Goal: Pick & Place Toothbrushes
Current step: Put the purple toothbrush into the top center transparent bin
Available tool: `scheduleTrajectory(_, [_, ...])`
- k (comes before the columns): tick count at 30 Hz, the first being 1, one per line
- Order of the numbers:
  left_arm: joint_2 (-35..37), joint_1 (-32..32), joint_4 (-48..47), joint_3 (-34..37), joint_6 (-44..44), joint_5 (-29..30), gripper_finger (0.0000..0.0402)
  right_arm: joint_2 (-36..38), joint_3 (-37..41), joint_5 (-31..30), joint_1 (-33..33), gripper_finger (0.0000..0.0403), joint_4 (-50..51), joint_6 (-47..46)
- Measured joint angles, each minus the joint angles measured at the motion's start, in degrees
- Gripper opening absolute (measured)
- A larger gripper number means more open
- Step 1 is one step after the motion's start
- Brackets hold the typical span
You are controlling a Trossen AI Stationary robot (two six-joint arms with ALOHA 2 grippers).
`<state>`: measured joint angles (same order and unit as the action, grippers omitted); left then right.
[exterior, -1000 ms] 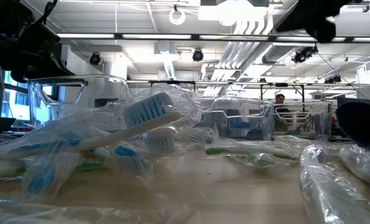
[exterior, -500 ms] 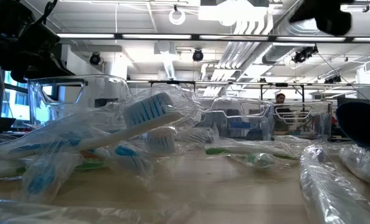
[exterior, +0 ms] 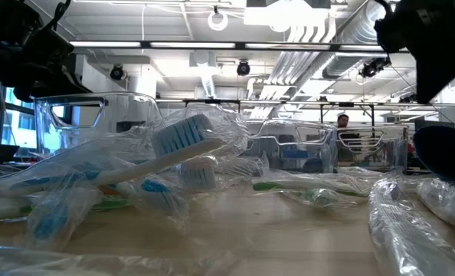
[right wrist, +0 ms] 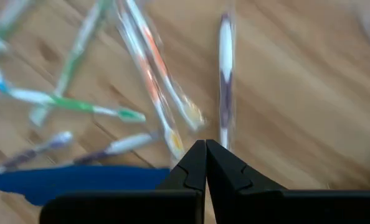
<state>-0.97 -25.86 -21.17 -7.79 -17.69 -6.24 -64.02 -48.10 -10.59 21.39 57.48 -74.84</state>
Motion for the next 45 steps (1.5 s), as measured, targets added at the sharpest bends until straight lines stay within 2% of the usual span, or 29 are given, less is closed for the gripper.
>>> scheduleTrajectory(4, [-0.01, 0.01, 0.0, -0.02, 0.0, -0.02, 0.0046, -2.96, 0.0, 3.48, 0.0, 0.0003, 1.22, -0.01])
scheduleTrajectory(22, [0.0, 0.01, 0.0, -0.02, -1.39, -0.05, 0.0046, -12.34, 0.02, 6.67, -0.5, 0.0004, 2.5, -0.1])
scheduleTrajectory(26, [-0.02, 0.01, 0.0, 0.0, -1.55, -0.07, 0.0046, -13.2, 0.02, 6.65, -0.5, 0.0031, 2.53, -0.3])
scheduleTrajectory(32, [0.0, 0.0, 0.0, -0.01, -1.55, -0.07, 0.0046, -13.24, 0.02, 6.65, -0.5, 0.0116, 2.55, 1.66])
scheduleTrajectory(35, [0.0, 0.01, 0.0, -0.01, -1.53, -0.07, 0.0046, -13.24, 0.11, 8.89, -0.5, 0.0144, 2.9, 2.96])
scheduleTrajectory(39, [-0.01, -0.01, 0.01, 0.0, -1.55, -0.08, 0.0046, -13.21, 2.07, 12.03, -0.48, 0.0149, 2.19, 3.06])
scheduleTrajectory(45, [0.0, 0.01, 0.0, -0.01, -1.53, -0.09, 0.0046, -13.21, 6.75, 14.18, -0.5, 0.0133, -4.75, 3.07])
